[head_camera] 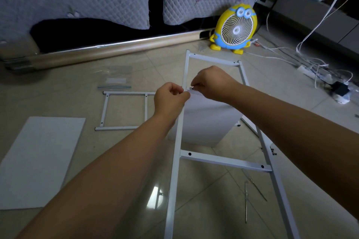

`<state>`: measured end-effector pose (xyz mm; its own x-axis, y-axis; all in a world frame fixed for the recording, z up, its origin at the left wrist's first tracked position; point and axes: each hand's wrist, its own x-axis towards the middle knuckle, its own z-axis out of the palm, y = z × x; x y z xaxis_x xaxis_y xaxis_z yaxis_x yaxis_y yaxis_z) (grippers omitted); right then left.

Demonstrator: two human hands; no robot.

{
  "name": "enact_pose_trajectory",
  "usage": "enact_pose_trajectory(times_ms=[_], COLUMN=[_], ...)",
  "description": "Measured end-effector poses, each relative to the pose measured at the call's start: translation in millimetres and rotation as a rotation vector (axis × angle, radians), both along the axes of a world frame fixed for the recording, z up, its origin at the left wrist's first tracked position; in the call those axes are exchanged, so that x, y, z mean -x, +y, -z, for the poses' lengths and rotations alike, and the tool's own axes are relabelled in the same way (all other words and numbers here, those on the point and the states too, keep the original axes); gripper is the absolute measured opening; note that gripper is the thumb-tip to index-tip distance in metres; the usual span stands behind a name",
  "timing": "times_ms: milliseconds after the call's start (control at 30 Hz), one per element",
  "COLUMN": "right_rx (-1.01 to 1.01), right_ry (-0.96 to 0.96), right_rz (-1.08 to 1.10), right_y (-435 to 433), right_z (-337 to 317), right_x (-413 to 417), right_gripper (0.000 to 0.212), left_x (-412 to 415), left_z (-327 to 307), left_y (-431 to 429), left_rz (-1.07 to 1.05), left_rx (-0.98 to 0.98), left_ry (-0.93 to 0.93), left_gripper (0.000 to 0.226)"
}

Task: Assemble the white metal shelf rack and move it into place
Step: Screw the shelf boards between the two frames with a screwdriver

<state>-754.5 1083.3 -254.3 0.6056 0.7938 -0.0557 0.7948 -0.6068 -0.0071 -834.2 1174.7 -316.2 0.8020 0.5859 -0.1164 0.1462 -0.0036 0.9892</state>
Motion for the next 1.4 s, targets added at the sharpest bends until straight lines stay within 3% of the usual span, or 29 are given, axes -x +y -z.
enact_pose_trajectory(times_ms=[500, 833, 1100, 1200, 1267, 1400], right_rx=[0.273, 0.38, 0.228, 0.018, -0.168, -0.417], right_ry=[-0.114, -0.066, 0.07, 0.044, -0.022, -0.024], right_rz=[-0.09, 0.058, 0.153, 0.236, 0.329, 0.607], right_y=[10.5, 27.2, 22.5, -12.6, -51.7, -142.6], right_z=[-2.5, -4.2, -7.7, -17.3, -17.1, 15.5], right_x=[-3.2, 2.5, -2.4, -12.1, -19.1, -25.4], right_gripper=[0.022, 0.029, 0.037, 0.047, 0.046, 0.041], left_x=[-0.2, 3.7, 1.7, -0.3, -4.6, -12.1], left_z=[-0.2, -1.1, -1.6, -6.9, -13.0, -24.5], left_y=[2.4, 2.3, 4.6, 7.2, 8.5, 1.2], left_rz=[0.019, 0.027, 0.037, 0.137, 0.219, 0.314], left_rx=[-0.005, 0.037, -0.014, -0.188, -0.493, -0.968], left_ry=[0.023, 0.033, 0.063, 0.041, 0.113, 0.339], left_gripper=[0.024, 0.02, 0.018, 0.022, 0.036, 0.035])
